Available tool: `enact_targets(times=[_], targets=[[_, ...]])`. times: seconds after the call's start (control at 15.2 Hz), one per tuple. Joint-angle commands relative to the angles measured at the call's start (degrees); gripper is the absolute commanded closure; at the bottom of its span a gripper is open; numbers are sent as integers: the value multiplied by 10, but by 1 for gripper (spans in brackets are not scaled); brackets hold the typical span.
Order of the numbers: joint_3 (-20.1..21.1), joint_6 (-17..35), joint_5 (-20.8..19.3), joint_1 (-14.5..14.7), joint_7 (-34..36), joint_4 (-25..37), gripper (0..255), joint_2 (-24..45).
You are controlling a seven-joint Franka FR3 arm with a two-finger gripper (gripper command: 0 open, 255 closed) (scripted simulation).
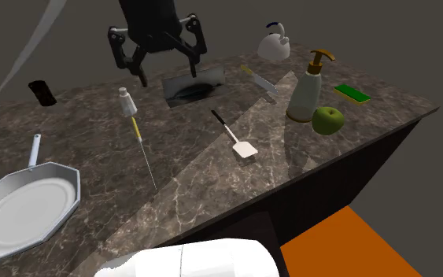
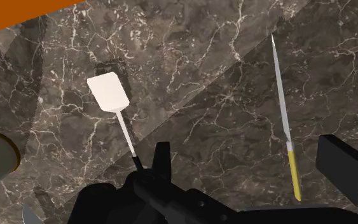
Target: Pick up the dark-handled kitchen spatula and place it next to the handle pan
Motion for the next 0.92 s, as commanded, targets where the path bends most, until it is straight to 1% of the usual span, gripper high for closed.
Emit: enact_targets(times=[0.0,0.46,0.86], targets=[[0,0,0,0,0,0,0,0],[-60,119,-23,-4,-74,-62,0,61],[-111,221,-34,-7,-139,-82,0,146]])
